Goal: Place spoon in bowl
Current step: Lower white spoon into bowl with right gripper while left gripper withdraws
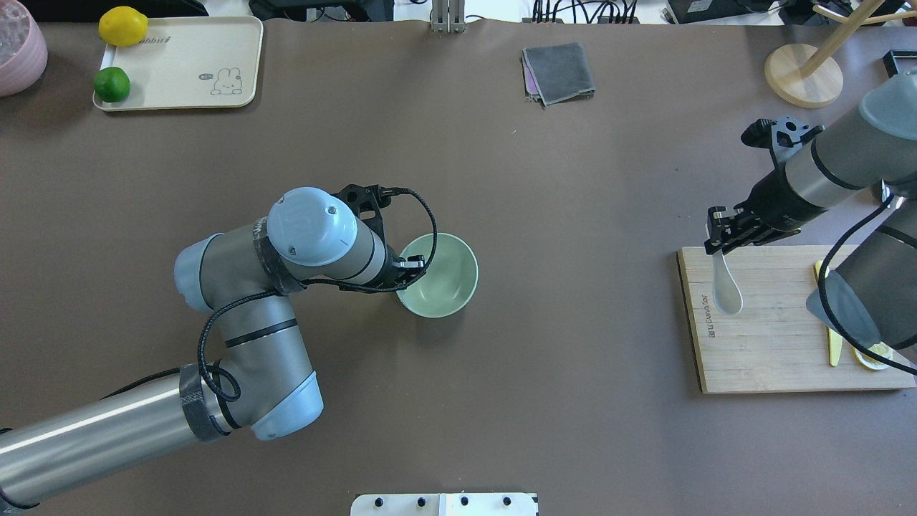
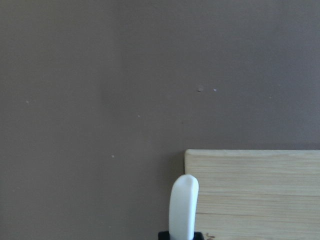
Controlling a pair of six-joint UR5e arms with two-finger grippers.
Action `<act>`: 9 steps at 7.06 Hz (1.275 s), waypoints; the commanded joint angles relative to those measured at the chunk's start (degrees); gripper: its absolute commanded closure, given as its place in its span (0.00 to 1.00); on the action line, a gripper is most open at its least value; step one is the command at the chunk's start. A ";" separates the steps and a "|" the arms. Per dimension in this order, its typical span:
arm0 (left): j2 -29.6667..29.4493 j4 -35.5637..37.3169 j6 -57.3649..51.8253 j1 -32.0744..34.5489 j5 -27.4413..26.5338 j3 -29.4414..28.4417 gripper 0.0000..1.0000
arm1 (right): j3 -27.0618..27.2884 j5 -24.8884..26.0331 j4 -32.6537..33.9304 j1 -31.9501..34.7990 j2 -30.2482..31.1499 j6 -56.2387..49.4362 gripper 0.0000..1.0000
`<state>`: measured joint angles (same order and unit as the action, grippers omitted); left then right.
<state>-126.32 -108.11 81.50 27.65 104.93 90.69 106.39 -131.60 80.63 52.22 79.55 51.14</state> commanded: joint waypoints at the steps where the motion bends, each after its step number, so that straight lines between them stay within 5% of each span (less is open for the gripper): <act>1: -0.24 0.00 -0.02 -0.32 -0.69 0.18 0.03 | 0.84 3.09 6.47 -4.47 -8.42 4.45 1.00; 3: 0.54 0.00 -1.16 1.86 -0.25 1.58 0.02 | -0.13 7.20 6.47 -9.75 -15.09 12.54 1.00; 5: 9.10 0.79 -10.52 8.44 6.31 10.41 0.02 | -3.63 10.37 6.12 -13.71 -22.82 20.80 1.00; 7: 20.10 0.62 -19.22 14.77 12.12 17.30 0.02 | -14.48 14.16 3.68 -15.65 -33.79 26.70 1.00; 9: 27.15 0.35 -27.23 18.65 13.98 20.74 0.02 | -23.13 20.21 -7.36 -16.97 -36.13 32.76 1.00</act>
<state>-103.73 -107.66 59.30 43.68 117.41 109.11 88.71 -115.01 79.66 36.16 45.30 80.02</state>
